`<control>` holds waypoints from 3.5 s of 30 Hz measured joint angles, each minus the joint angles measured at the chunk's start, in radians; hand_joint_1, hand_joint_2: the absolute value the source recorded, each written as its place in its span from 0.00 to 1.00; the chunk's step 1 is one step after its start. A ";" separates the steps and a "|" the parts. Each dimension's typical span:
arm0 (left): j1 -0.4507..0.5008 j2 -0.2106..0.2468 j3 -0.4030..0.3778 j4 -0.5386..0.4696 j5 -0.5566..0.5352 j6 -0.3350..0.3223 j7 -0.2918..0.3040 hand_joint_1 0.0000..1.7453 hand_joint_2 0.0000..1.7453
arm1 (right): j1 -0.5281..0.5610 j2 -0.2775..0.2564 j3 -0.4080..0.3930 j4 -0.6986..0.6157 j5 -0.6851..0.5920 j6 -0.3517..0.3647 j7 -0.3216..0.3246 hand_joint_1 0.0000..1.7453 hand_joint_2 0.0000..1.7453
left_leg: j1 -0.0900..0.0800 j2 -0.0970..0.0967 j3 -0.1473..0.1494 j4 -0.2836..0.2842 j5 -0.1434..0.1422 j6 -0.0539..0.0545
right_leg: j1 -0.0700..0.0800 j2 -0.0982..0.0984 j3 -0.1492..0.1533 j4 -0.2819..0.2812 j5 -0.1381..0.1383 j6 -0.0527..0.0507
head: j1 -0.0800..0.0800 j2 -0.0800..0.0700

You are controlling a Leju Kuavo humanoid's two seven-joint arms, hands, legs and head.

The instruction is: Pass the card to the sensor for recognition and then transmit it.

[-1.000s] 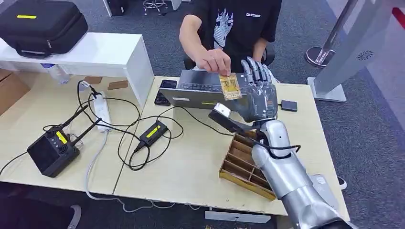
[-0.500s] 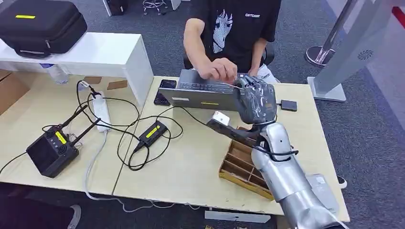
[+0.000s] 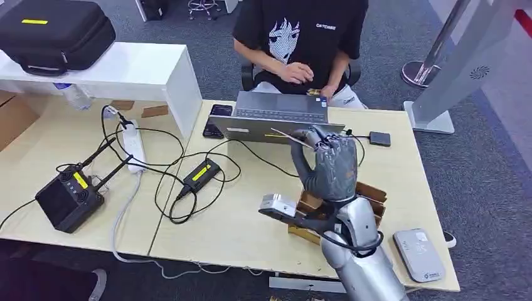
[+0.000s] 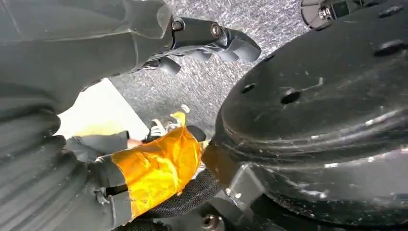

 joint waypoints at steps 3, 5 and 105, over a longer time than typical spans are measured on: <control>0.011 -0.012 0.005 0.000 0.031 0.014 0.000 0.00 1.00 | 0.083 -0.018 -0.038 -0.074 -0.103 0.013 -0.045 1.00 1.00 | 0.000 0.000 -0.001 0.000 0.000 0.000 | 0.000 0.000 0.001 0.000 0.000 0.000 | -0.001 0.000; 0.012 -0.016 0.010 0.000 0.045 0.019 0.000 0.00 1.00 | 0.119 -0.024 -0.065 -0.104 -0.165 0.035 -0.067 1.00 1.00 | 0.000 0.000 -0.001 0.000 -0.001 0.001 | 0.000 0.000 0.001 0.000 0.000 0.000 | 0.000 0.000; 0.026 0.032 -0.126 0.001 0.161 -0.050 -0.012 0.00 1.00 | -0.334 0.080 -0.105 0.505 -0.367 0.546 0.011 0.00 1.00 | 0.000 0.002 -0.006 0.000 0.006 0.000 | 0.000 0.002 -0.006 0.002 0.006 -0.001 | 0.000 0.000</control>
